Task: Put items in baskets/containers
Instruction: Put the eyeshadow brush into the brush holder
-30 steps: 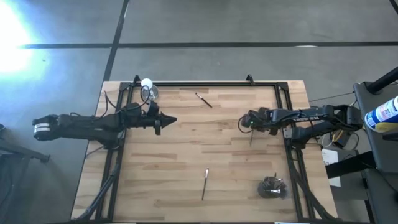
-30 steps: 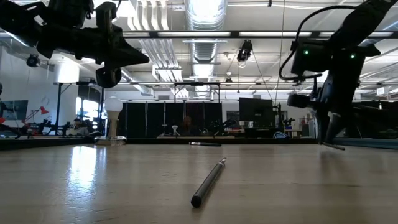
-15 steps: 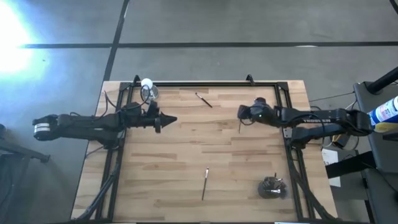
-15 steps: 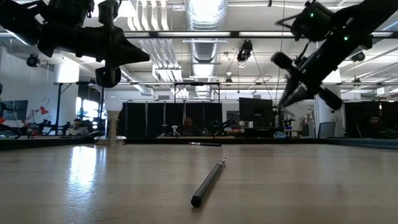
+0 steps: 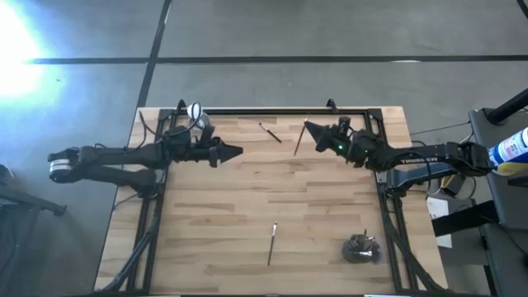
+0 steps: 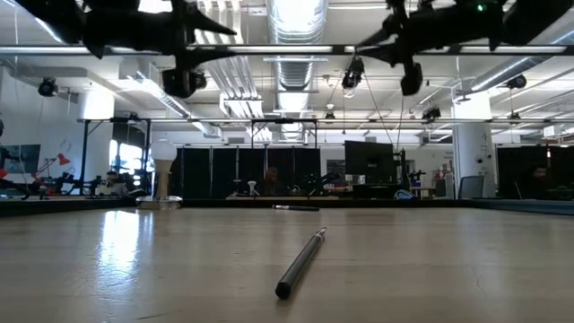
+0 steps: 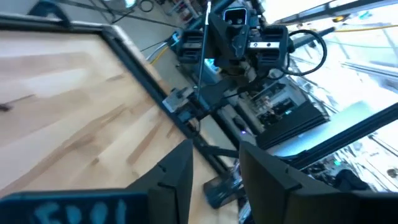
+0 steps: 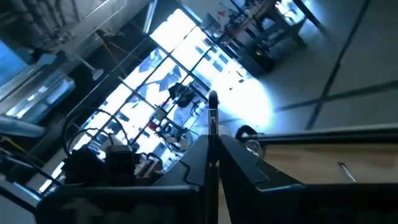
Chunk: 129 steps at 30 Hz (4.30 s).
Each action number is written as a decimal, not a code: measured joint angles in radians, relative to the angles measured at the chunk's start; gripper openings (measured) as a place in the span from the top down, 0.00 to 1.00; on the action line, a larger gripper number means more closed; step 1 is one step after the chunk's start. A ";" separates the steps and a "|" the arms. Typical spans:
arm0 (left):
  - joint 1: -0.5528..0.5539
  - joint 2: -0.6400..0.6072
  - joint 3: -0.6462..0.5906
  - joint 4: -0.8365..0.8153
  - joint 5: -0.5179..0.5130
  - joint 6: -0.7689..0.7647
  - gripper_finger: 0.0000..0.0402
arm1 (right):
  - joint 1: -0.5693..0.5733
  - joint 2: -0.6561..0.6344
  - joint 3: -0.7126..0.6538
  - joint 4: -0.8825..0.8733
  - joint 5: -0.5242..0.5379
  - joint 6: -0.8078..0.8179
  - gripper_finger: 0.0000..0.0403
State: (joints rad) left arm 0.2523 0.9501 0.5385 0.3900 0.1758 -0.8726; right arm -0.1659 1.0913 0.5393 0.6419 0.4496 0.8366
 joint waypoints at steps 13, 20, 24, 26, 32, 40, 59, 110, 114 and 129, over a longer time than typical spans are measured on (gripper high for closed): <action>-0.013 0.201 0.259 0.001 0.075 0.048 0.69 | 0.084 0.233 0.407 -0.084 -0.121 -0.215 0.93; -0.034 0.240 0.315 0.000 0.097 0.065 0.69 | 0.103 0.337 0.562 -0.121 -0.142 -0.257 0.93; -0.051 0.242 0.318 0.004 0.106 0.093 0.69 | 0.108 0.373 0.635 -0.182 -0.144 -0.268 0.93; -0.060 0.242 0.318 0.019 0.116 0.116 0.69 | 0.109 0.386 0.664 -0.222 -0.145 -0.272 0.93; -0.073 0.240 0.318 0.020 0.120 0.146 0.84 | 0.110 0.400 0.695 -0.235 -0.163 -0.273 0.93; -0.074 0.238 0.318 0.014 0.107 0.152 0.98 | 0.114 0.383 0.706 -0.303 -0.166 -0.264 0.91; -0.074 0.238 0.318 -0.096 0.032 0.248 1.00 | 0.107 0.403 0.992 -1.004 -0.162 -0.043 0.53; -0.077 0.246 0.306 -0.159 0.032 0.250 0.69 | 0.744 0.154 0.764 -1.465 0.198 0.238 0.97; -0.077 0.246 0.306 -0.181 0.032 0.246 0.69 | 0.932 0.121 0.683 -1.534 0.306 0.448 0.97; -0.077 0.246 0.285 -0.214 -0.011 0.211 0.69 | 1.276 0.122 0.405 -1.626 0.365 0.927 0.97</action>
State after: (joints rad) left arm 0.1749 1.1962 0.8231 0.1761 0.1645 -0.6617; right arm 1.1097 1.2129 0.9445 -0.9839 0.8147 1.7639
